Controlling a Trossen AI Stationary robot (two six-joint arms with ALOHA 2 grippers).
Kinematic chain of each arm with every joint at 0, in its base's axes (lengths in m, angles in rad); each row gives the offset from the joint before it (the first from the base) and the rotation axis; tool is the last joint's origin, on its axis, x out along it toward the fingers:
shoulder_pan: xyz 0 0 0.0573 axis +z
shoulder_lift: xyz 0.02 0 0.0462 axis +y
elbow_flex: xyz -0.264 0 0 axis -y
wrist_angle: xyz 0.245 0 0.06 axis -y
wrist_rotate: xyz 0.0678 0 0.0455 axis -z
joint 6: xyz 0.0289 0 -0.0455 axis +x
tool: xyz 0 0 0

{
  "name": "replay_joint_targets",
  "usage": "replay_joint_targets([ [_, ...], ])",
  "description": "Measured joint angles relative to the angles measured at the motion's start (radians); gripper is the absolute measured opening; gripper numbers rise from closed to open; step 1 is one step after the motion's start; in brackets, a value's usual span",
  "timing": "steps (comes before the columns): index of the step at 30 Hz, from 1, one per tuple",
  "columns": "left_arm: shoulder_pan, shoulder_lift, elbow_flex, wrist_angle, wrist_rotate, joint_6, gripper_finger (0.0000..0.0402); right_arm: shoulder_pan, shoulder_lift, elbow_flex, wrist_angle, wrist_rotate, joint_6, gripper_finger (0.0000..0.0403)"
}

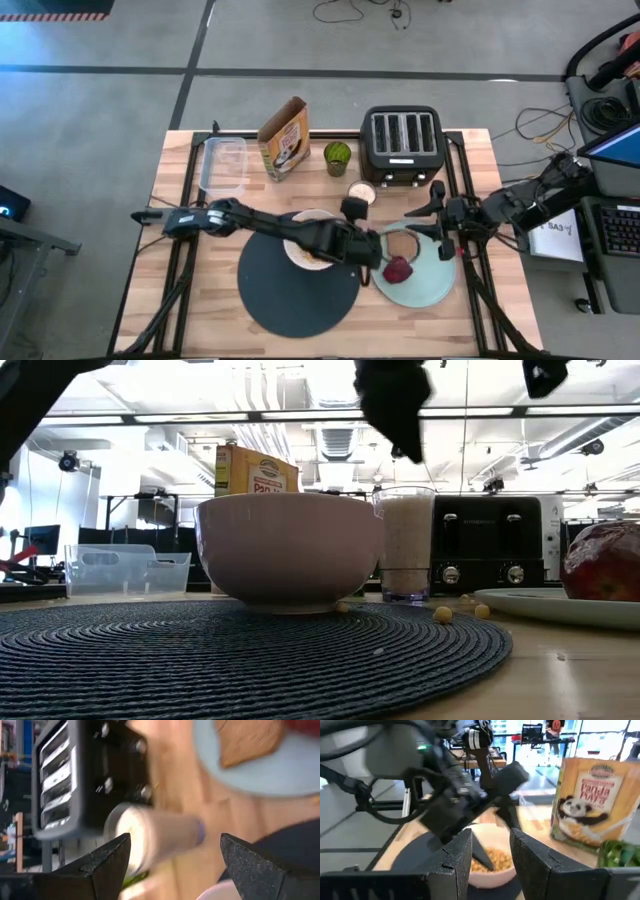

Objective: Arrange a breakfast setting
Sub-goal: Put the blue spoon on the left side of the white bowl on the dark blue table mat

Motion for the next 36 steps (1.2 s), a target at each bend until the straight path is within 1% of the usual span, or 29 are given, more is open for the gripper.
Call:
replay_joint_targets([
  [3,0.026,-0.058,-0.026,-0.062,0.008,-0.008,0.0288,0.000,0.032,0.055,0.003,0.016,-0.051,0.0123],
  [5,0.045,-0.117,-0.078,-0.059,0.040,-0.012,0.0288,0.000,0.052,0.085,0.001,0.021,-0.086,0.0123],
  [7,0.062,-0.188,-0.162,-0.043,0.064,-0.015,0.0288,-0.006,0.073,0.109,-0.001,0.020,-0.112,0.0123],
  [10,0.087,-0.322,-0.337,0.019,0.079,-0.020,0.0287,-0.025,0.102,0.140,0.001,0.022,-0.132,0.0123],
  [13,0.107,-0.479,-0.538,0.152,0.094,-0.007,0.0287,-0.058,0.136,0.170,-0.006,0.039,-0.138,0.0123],
  [17,0.132,-0.700,-0.811,0.379,0.163,0.029,0.0287,-0.122,0.187,0.222,-0.052,0.105,-0.138,0.0123],
  [20,0.149,-0.862,-1.011,0.543,0.193,0.034,0.0287,-0.191,0.229,0.260,-0.092,0.137,-0.137,0.0122],
  [24,0.154,-1.067,-1.259,0.779,0.190,0.033,0.0287,-0.304,0.294,0.319,-0.176,0.140,-0.124,0.0122],
  [25,0.153,-1.111,-1.313,0.840,0.190,0.028,0.0287,-0.332,0.311,0.336,-0.202,0.135,-0.117,0.0122],
  [27,0.151,-1.194,-1.407,0.949,0.192,0.008,0.0287,-0.390,0.344,0.376,-0.256,0.090,-0.111,0.0122],
  [31,0.145,-1.330,-1.555,1.133,0.190,-0.067,0.0287,-0.490,0.409,0.456,-0.321,-0.050,-0.112,0.0122],
  [33,0.139,-1.381,-1.612,1.192,0.190,-0.101,0.0287,-0.529,0.442,0.498,-0.344,-0.100,-0.113,0.0122],
  [36,0.123,-1.437,-1.679,1.251,0.191,-0.127,0.0288,-0.577,0.495,0.565,-0.401,-0.142,-0.124,0.0120],
])
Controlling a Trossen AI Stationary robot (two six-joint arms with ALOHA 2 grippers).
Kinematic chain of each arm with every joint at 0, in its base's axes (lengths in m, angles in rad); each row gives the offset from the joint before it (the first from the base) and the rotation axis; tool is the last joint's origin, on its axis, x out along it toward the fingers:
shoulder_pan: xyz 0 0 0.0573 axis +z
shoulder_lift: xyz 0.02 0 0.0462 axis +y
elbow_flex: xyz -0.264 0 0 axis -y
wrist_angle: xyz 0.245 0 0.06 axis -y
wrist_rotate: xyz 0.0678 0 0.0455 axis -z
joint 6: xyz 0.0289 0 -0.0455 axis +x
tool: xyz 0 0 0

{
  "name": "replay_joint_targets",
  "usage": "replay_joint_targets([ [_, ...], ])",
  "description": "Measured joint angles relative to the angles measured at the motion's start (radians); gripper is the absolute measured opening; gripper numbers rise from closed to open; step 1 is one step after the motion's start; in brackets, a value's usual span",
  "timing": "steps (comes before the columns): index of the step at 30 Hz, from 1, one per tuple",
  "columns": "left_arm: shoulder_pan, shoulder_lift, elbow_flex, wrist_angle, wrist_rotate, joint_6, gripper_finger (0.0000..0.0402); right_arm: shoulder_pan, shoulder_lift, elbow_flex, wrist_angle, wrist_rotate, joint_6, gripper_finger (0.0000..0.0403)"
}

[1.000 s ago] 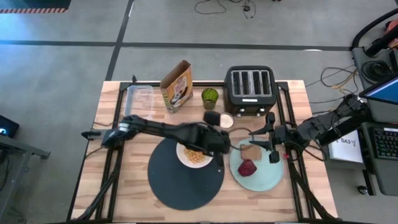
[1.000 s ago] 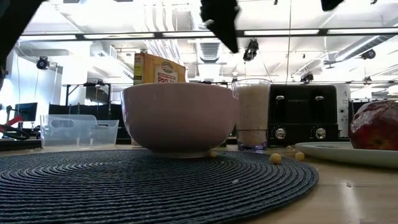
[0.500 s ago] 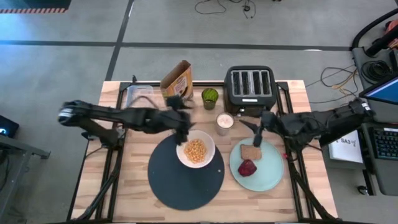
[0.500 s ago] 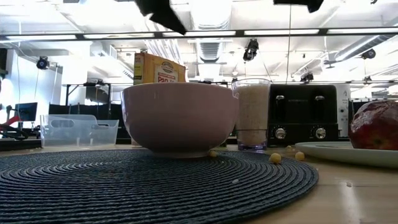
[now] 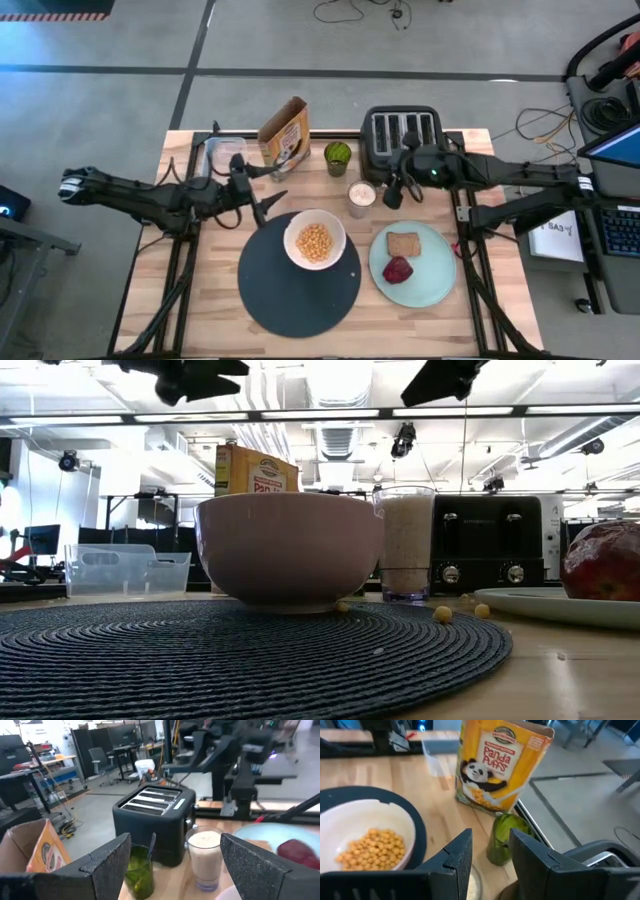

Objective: Arrange a breakfast setting
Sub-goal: Put the blue spoon on the left side of the white bowl on the dark blue table mat

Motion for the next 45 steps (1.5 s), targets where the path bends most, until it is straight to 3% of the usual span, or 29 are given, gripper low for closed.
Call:
replay_joint_targets([
  [7,-0.029,-0.059,-0.083,0.033,0.000,-0.008,0.0288,-0.058,0.141,0.169,-0.129,-0.034,-0.044,0.0106],
  [13,-0.047,-0.126,-0.131,-0.080,0.000,-0.060,0.0288,-0.117,0.297,0.328,-0.258,-0.047,-0.099,0.0088],
  [18,-0.080,-0.196,-0.187,-0.050,-0.001,-0.119,0.0288,-0.195,0.406,0.402,-0.289,-0.364,-0.240,0.0078],
  [20,-0.090,-0.218,-0.197,-0.043,-0.001,-0.146,0.0288,-0.222,0.436,0.411,-0.288,-0.436,-0.274,0.0081],
  [26,-0.108,-0.234,-0.203,-0.037,-0.001,-0.204,0.0288,-0.282,0.504,0.412,-0.329,-0.437,-0.387,0.0125],
  [31,-0.109,-0.217,-0.203,-0.037,-0.004,-0.200,0.0288,-0.321,0.547,0.412,-0.333,-0.297,-0.483,0.0157],
  [45,-0.109,-0.172,-0.202,-0.026,-0.037,-0.185,0.0288,-0.378,0.635,0.412,-0.339,-0.295,-0.614,0.0135],
])
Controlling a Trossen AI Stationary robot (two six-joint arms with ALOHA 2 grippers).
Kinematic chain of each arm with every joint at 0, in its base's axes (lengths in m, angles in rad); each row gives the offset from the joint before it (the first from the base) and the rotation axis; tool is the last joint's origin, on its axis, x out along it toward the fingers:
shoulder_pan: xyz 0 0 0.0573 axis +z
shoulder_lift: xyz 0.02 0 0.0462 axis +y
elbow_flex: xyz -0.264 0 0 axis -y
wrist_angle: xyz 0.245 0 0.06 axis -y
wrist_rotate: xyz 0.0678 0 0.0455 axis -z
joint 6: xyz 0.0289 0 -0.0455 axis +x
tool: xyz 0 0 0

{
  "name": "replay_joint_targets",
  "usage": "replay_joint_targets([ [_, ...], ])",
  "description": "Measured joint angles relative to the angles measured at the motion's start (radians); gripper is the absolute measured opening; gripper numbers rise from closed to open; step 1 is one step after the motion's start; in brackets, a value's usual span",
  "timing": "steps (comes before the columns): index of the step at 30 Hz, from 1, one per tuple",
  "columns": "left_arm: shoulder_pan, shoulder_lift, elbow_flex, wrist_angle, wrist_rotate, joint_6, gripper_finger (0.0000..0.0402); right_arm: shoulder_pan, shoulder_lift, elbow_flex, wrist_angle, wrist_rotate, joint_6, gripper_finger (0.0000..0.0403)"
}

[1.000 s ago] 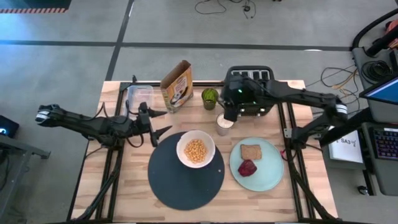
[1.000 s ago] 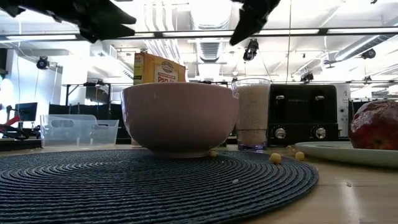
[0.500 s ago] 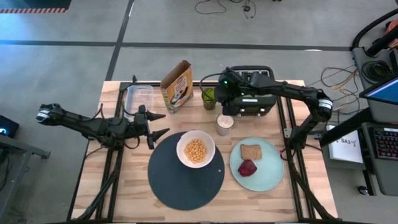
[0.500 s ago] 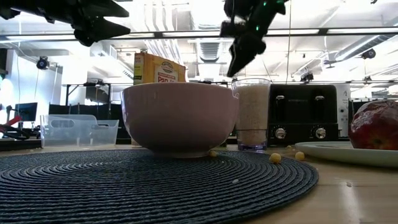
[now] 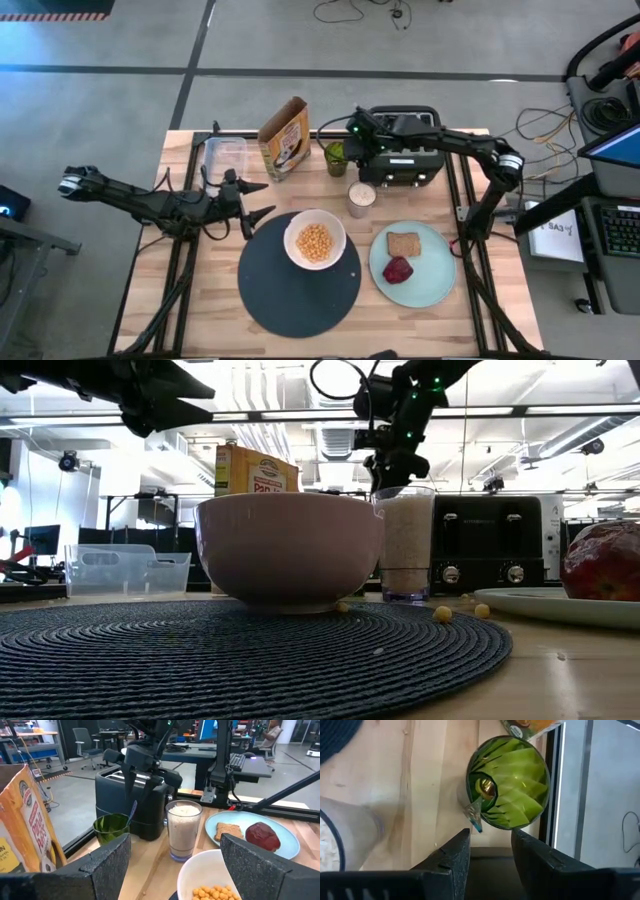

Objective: Arrange a breakfast setting
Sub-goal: Put the blue spoon on the left side of the white bowl on the dark blue table mat

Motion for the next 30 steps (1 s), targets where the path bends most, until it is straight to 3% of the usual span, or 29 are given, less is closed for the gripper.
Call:
replay_joint_targets([
  [11,0.000,0.002,0.000,-0.001,-0.001,0.008,0.0288,0.001,0.008,0.010,0.015,-0.069,-0.008,0.0107],
  [25,0.000,0.002,0.000,-0.001,-0.001,0.008,0.0288,0.001,0.025,0.010,0.015,-0.073,-0.028,0.0014],
  [30,0.000,0.002,0.000,-0.001,-0.001,0.008,0.0288,0.001,0.025,0.010,0.015,-0.074,-0.029,0.0009],
])
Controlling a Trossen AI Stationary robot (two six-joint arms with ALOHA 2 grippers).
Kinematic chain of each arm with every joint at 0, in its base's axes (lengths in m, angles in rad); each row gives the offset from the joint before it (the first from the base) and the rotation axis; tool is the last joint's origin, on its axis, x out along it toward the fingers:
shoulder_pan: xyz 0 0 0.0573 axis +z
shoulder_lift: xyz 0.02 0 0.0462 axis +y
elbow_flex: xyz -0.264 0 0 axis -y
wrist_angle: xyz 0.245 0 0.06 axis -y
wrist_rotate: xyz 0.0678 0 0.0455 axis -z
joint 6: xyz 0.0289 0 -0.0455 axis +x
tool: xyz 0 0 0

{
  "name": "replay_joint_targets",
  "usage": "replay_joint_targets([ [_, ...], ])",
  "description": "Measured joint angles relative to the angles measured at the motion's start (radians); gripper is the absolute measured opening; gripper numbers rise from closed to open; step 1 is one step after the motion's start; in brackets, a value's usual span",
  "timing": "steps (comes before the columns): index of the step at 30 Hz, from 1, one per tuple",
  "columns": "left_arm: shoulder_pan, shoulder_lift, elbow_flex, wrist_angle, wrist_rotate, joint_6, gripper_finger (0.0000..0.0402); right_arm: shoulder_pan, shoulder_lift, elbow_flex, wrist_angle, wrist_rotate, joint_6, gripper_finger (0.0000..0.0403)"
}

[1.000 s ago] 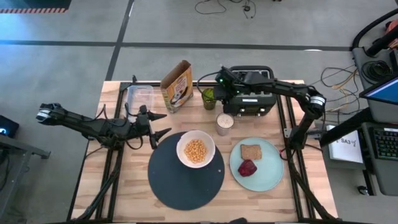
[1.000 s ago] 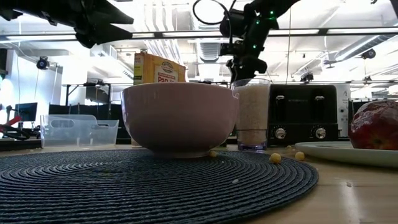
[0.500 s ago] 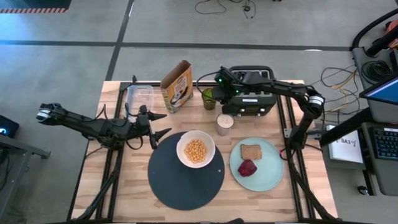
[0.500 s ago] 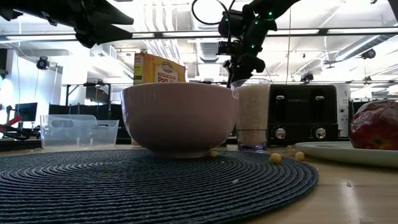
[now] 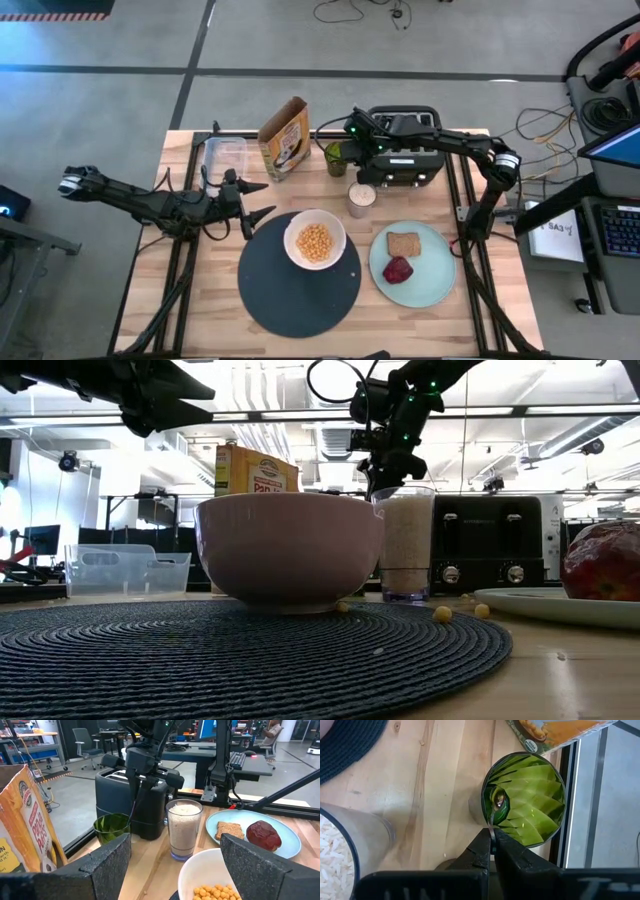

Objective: Arrange a breakfast setting
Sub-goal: Put the blue spoon on the left side of the white bowl on the dark blue table mat

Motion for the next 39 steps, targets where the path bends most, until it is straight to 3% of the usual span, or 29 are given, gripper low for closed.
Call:
replay_joint_targets([
  [9,0.000,0.000,0.000,0.000,0.000,0.000,0.0288,0.000,0.000,0.043,-0.026,0.001,-0.005,0.0009],
  [26,0.000,0.000,-0.001,0.000,-0.001,0.000,0.0288,0.011,-0.001,0.357,-0.286,0.005,0.077,0.0009],
  [39,0.000,-0.003,0.047,0.008,-0.053,0.100,0.0288,0.244,-0.002,0.508,-0.302,0.005,0.278,0.0009],
])
